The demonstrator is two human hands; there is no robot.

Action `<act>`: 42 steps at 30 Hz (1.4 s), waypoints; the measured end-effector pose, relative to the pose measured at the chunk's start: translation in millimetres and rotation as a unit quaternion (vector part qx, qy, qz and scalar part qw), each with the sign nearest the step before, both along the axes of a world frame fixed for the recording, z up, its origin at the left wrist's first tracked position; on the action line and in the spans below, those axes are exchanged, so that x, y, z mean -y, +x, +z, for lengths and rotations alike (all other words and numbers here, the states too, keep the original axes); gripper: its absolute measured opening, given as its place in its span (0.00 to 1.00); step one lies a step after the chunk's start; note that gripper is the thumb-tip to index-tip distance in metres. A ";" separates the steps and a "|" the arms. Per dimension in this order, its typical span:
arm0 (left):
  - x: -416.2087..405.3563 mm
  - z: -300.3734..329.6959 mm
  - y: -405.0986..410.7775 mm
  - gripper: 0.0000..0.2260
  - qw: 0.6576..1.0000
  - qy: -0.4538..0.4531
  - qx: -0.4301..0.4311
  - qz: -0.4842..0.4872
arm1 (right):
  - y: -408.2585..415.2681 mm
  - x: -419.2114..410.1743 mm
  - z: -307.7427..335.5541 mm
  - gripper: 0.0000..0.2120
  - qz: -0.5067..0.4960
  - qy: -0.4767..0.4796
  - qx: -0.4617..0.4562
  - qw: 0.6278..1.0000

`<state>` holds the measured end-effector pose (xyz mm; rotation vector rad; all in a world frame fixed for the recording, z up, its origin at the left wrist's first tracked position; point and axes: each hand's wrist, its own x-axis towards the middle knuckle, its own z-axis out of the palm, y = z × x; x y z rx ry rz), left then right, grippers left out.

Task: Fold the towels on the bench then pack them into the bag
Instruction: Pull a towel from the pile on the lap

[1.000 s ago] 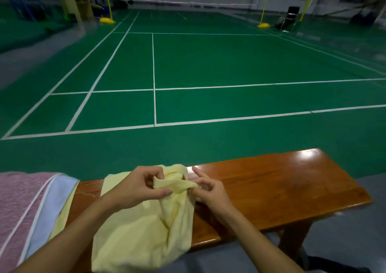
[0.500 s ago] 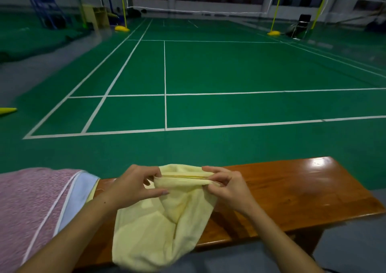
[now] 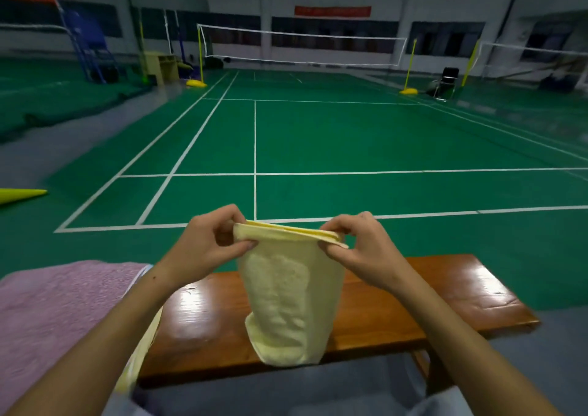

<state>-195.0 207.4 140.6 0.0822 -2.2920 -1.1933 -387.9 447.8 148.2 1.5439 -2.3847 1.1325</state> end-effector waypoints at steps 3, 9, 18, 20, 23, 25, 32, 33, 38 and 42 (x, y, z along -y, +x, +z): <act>-13.1 19.6 18.6 0.12 0.996 0.081 -0.018 -0.028 | 14.4 -13.7 21.0 0.06 0.053 -0.056 0.105 0.992; -16.2 43.2 24.9 0.17 0.987 0.151 -0.052 -0.021 | 19.7 -7.9 39.3 0.09 0.059 -0.149 0.187 0.969; 76.1 -86.8 -69.6 0.12 0.967 0.204 0.132 0.078 | -78.5 115.4 -97.7 0.13 -0.056 0.015 0.309 0.949; 97.8 -130.8 -91.8 0.10 0.961 0.196 0.164 0.105 | -99.3 145.2 -143.5 0.14 -0.076 0.062 0.310 0.946; 120.0 -177.3 -116.7 0.09 0.952 0.189 0.199 0.139 | -120.6 179.4 -194.0 0.13 -0.111 0.086 0.304 0.942; 134.4 -198.0 -126.8 0.10 0.945 0.182 0.217 0.161 | -128.4 191.0 -206.8 0.15 -0.120 0.114 0.252 0.953; 132.0 -189.2 -104.4 0.13 0.953 0.035 0.230 0.193 | -123.4 153.5 -193.6 0.17 -0.092 0.117 0.204 0.968; 124.9 -182.9 -95.7 0.13 0.954 0.035 0.233 0.186 | -116.5 142.0 -186.7 0.16 -0.083 0.113 0.208 0.968; 73.5 -158.9 -48.1 0.11 0.969 0.059 0.223 0.090 | -67.7 79.9 -173.3 0.11 -0.004 0.103 0.228 0.968; 29.8 -157.8 -18.5 0.10 0.971 0.083 0.220 0.030 | -33.2 32.8 -182.0 0.10 0.067 0.123 0.227 0.964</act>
